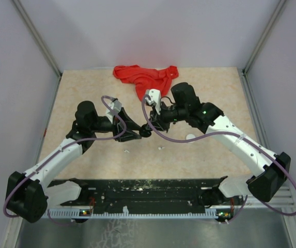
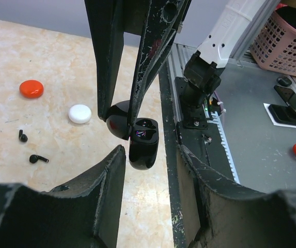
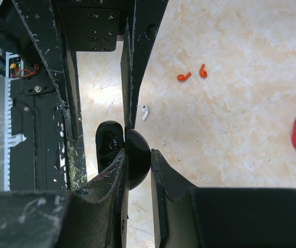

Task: Insert the wireless bluetooth earbuds into the charging case
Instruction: Adjust the charging case, then pick up the earbud from the center of the board.

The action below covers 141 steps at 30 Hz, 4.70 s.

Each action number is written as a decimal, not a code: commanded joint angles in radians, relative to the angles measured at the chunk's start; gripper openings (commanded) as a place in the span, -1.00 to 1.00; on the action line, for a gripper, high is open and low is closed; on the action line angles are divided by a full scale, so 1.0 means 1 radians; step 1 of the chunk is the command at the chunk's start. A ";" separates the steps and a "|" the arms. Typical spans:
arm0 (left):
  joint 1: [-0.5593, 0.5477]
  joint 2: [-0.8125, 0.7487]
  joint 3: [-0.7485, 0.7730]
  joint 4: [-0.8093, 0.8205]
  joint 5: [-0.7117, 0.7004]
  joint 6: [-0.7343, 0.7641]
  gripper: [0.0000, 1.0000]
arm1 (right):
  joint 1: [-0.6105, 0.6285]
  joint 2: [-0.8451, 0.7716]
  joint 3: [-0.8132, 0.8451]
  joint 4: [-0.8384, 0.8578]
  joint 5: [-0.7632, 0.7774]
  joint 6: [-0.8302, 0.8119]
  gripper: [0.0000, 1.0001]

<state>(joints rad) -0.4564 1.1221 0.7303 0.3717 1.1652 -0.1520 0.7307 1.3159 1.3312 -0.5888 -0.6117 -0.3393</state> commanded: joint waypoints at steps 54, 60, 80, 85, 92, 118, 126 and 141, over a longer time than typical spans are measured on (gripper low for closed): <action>-0.012 -0.203 -0.133 -0.190 -0.526 0.280 -0.99 | -0.152 0.178 -0.016 -0.008 0.450 0.313 0.00; -0.012 -0.220 -0.148 -0.174 -0.495 0.323 -0.99 | -0.166 0.319 0.005 0.004 0.497 0.317 -0.14; -0.012 -0.231 -0.169 -0.140 -0.527 0.361 -0.99 | -0.161 0.629 0.189 -0.122 0.694 0.548 -0.37; -0.013 -0.236 -0.171 -0.139 -0.532 0.361 -0.99 | -0.147 0.670 0.200 -0.138 0.705 0.563 -0.36; -0.013 -0.238 -0.172 -0.139 -0.529 0.361 -0.98 | -0.145 0.696 0.205 -0.133 0.706 0.557 -0.36; -0.015 -0.226 -0.172 -0.131 -0.496 0.347 -0.99 | -0.119 0.654 0.198 -0.146 0.608 0.516 -0.35; -0.016 -0.222 -0.169 -0.131 -0.488 0.344 -0.99 | -0.114 0.611 0.175 -0.149 0.522 0.500 -0.35; -0.019 -0.227 -0.170 -0.132 -0.482 0.343 -0.99 | -0.097 0.628 0.180 -0.169 0.578 0.168 -0.33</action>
<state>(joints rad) -0.4698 0.9012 0.5545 0.2096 0.6636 0.1982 0.6117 1.9320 1.4715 -0.7483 -0.0578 -0.0357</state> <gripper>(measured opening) 0.277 0.332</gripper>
